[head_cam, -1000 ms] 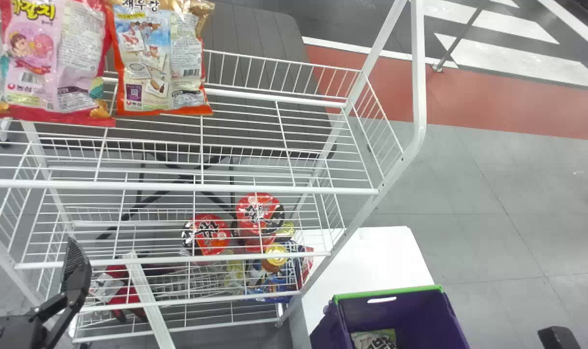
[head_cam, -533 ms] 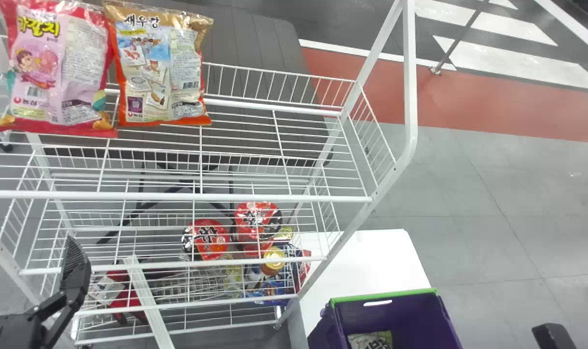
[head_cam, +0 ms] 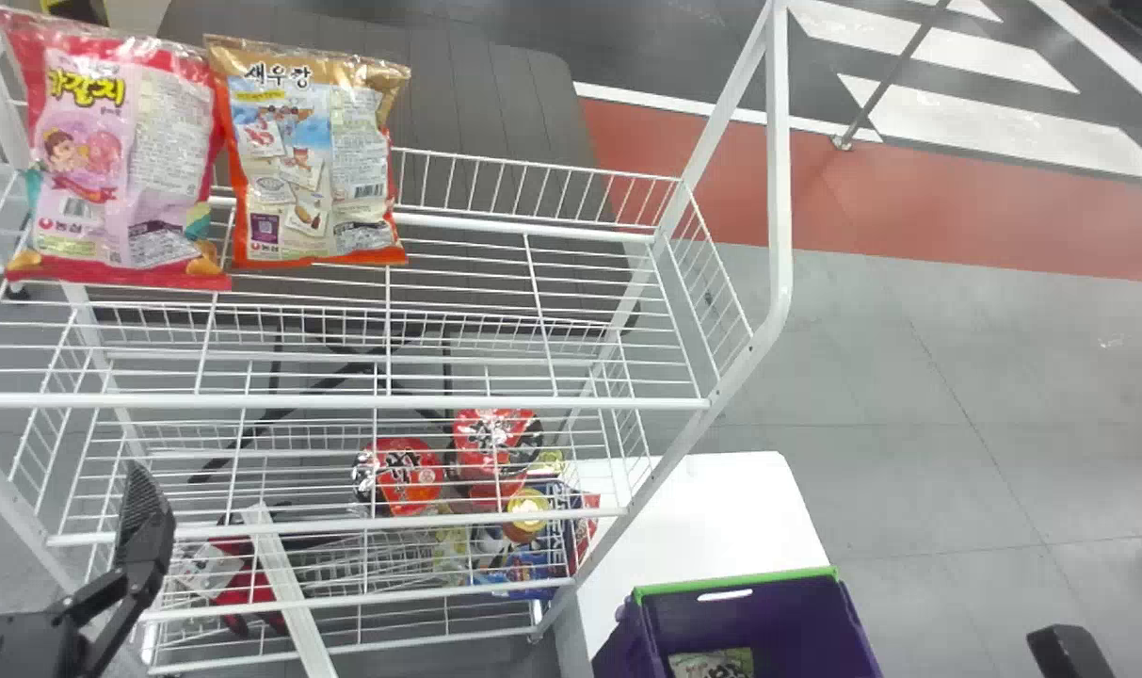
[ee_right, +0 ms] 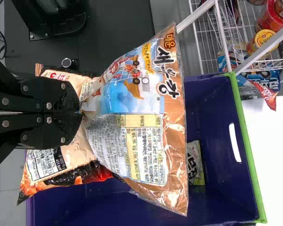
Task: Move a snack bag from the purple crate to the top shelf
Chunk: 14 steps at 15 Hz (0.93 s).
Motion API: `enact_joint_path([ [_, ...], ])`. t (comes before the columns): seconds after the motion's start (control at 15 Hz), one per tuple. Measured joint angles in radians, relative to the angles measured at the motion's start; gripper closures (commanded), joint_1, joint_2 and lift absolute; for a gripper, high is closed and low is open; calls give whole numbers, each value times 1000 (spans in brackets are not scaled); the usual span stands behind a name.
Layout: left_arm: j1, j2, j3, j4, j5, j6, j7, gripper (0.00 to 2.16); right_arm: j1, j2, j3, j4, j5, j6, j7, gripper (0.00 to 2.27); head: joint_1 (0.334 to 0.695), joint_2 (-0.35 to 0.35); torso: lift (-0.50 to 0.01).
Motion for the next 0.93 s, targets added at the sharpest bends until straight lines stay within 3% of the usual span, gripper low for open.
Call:
enact_joint_path([
  [0.53, 0, 0, -5, 0, -1, -2, 1, 124, 0, 0, -1, 1, 0, -4, 3, 1814, 695, -350, 0],
  [0.93, 5, -1, -9, 0, -11, -2, 8, 124, 11, 12, -10, -57, -7, 16, 48, 1818, 695, -350, 0],
])
